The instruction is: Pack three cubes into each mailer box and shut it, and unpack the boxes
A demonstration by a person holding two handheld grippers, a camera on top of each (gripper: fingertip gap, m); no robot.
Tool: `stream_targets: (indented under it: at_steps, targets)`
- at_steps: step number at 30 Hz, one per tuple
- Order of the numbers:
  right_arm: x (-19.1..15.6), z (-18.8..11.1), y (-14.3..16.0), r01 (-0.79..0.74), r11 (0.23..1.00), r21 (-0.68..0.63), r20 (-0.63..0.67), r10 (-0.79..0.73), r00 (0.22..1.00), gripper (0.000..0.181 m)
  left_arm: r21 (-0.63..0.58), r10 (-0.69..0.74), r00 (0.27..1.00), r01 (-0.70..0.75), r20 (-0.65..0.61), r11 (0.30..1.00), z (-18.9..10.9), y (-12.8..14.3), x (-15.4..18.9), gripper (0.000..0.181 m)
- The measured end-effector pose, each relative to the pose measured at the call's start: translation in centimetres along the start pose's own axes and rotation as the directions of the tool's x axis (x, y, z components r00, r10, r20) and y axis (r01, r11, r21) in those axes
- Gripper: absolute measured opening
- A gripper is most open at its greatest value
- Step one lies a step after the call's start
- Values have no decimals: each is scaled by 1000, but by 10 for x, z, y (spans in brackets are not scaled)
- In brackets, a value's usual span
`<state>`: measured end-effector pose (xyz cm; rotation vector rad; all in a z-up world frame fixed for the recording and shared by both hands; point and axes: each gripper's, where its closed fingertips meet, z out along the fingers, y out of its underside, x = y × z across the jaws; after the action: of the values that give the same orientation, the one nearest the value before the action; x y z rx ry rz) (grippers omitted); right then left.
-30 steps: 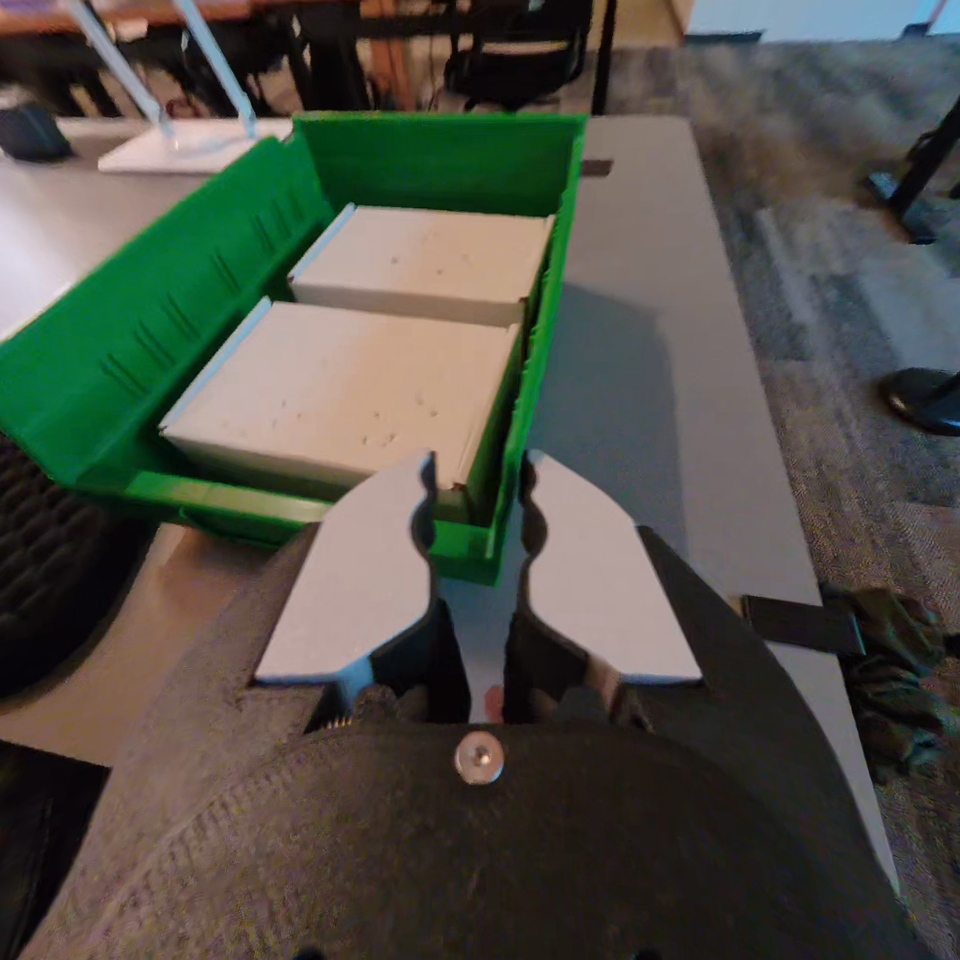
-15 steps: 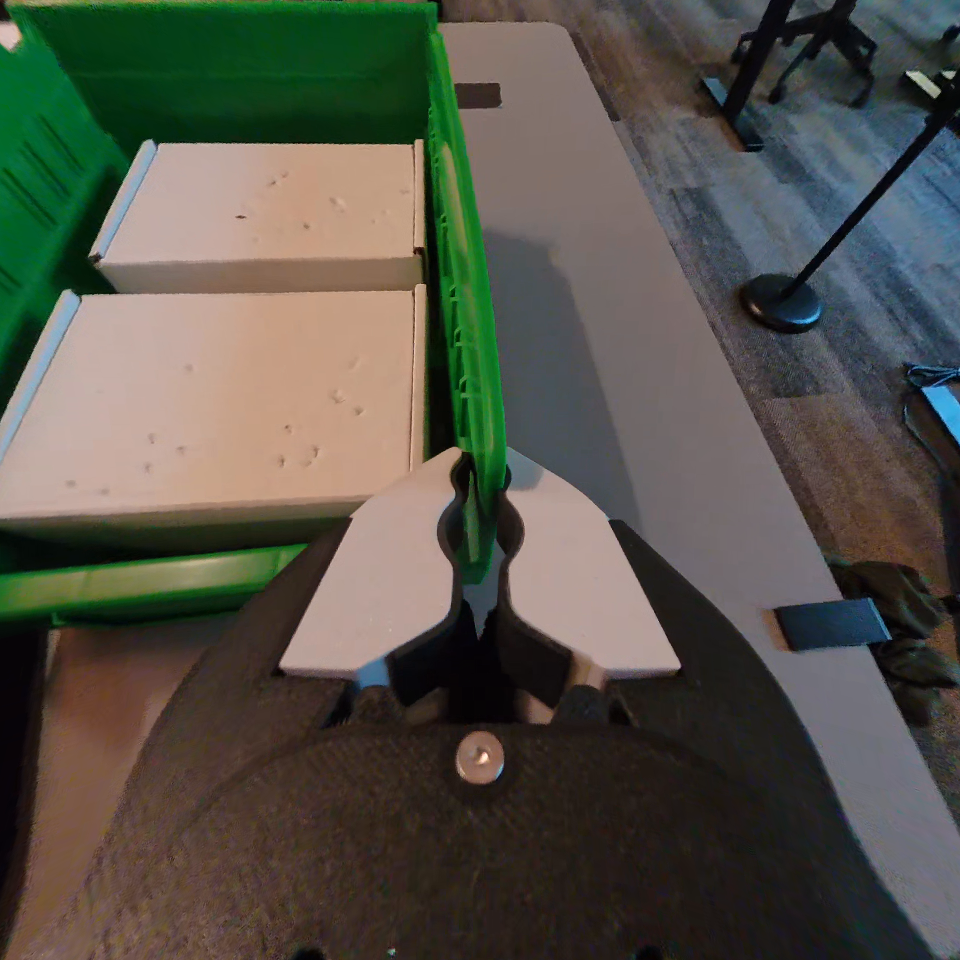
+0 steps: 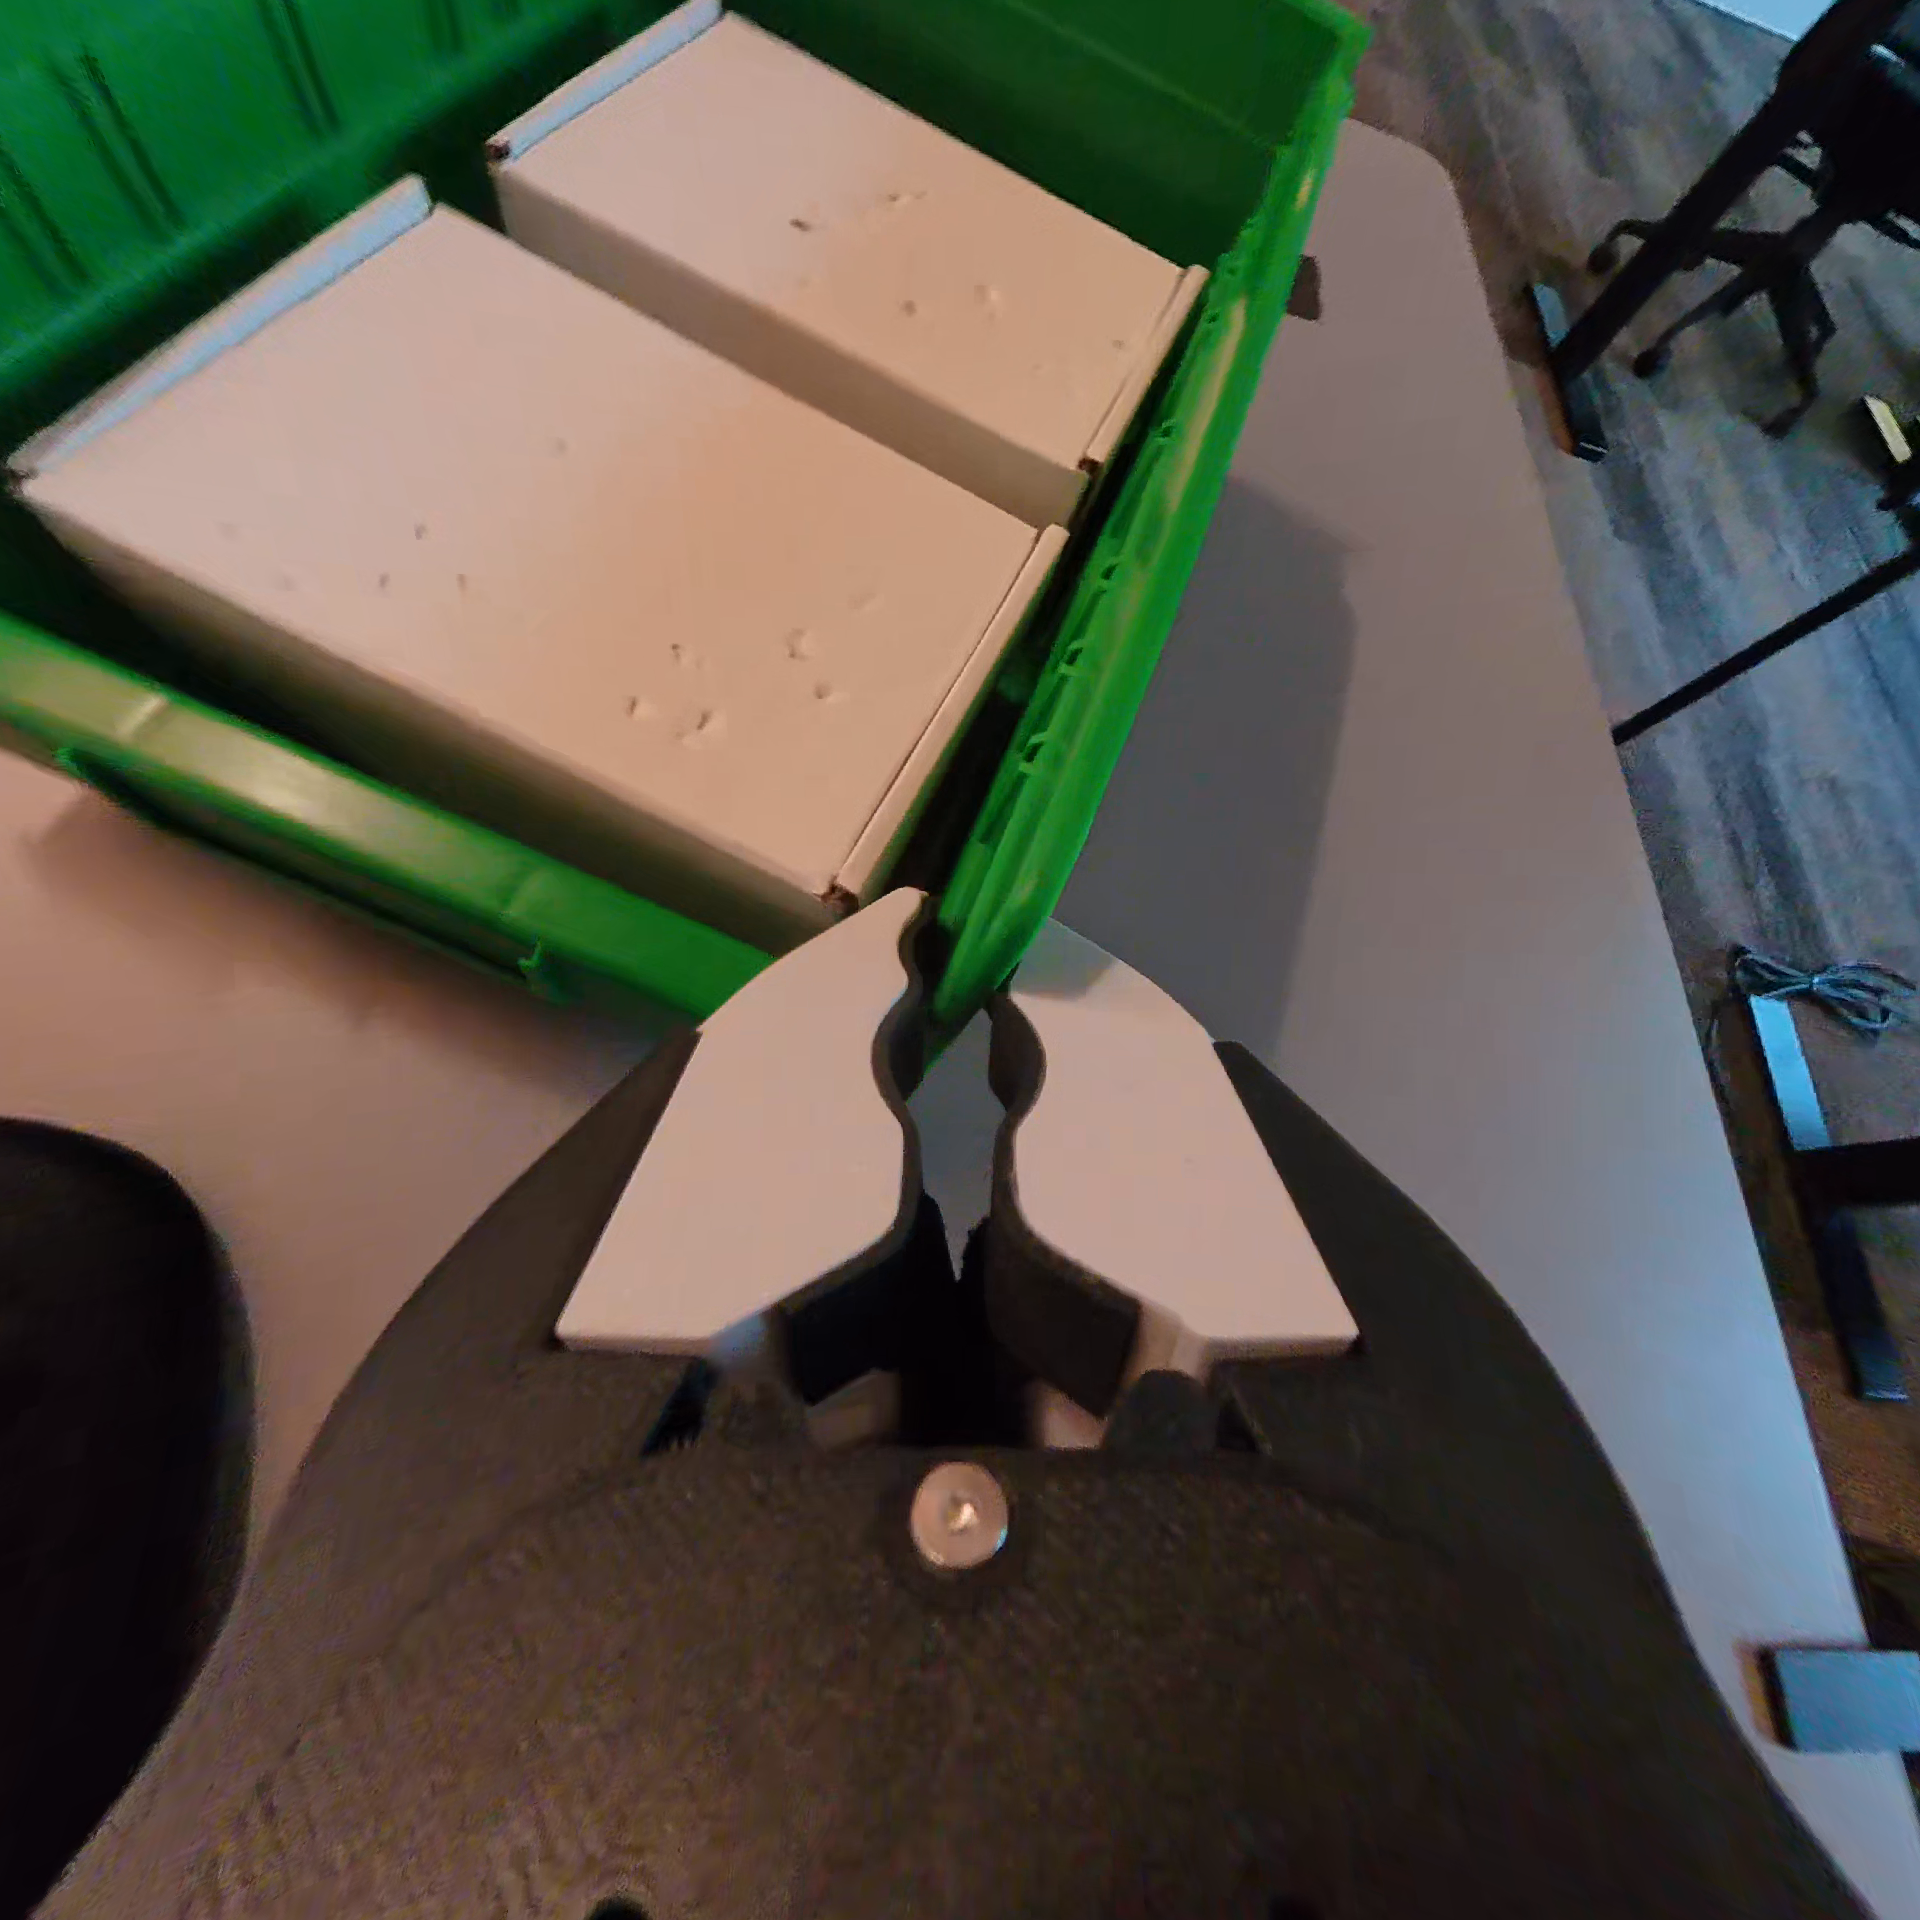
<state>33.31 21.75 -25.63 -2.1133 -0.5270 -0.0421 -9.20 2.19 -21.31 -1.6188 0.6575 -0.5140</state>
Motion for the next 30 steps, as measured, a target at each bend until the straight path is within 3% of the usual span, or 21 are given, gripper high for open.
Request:
stream_targets:
  at_steps: [5, 18, 30]
  targets:
    - [-20, 4, -8, 117, 991, -67, 33, -115, 993, 10, -11, 15, 1000, -15, 4, 1000, 1, 1, 1, 87]
    - [-76, 11, -28, 259, 963, -71, 106, -251, 962, 12, 26, 47, 999, -48, 27, 999, -3, -4, 2, 87]
    - [-158, 11, -51, 407, 913, -28, 199, -394, 897, 14, 23, 49, 999, -50, 15, 999, -2, -4, 3, 87]
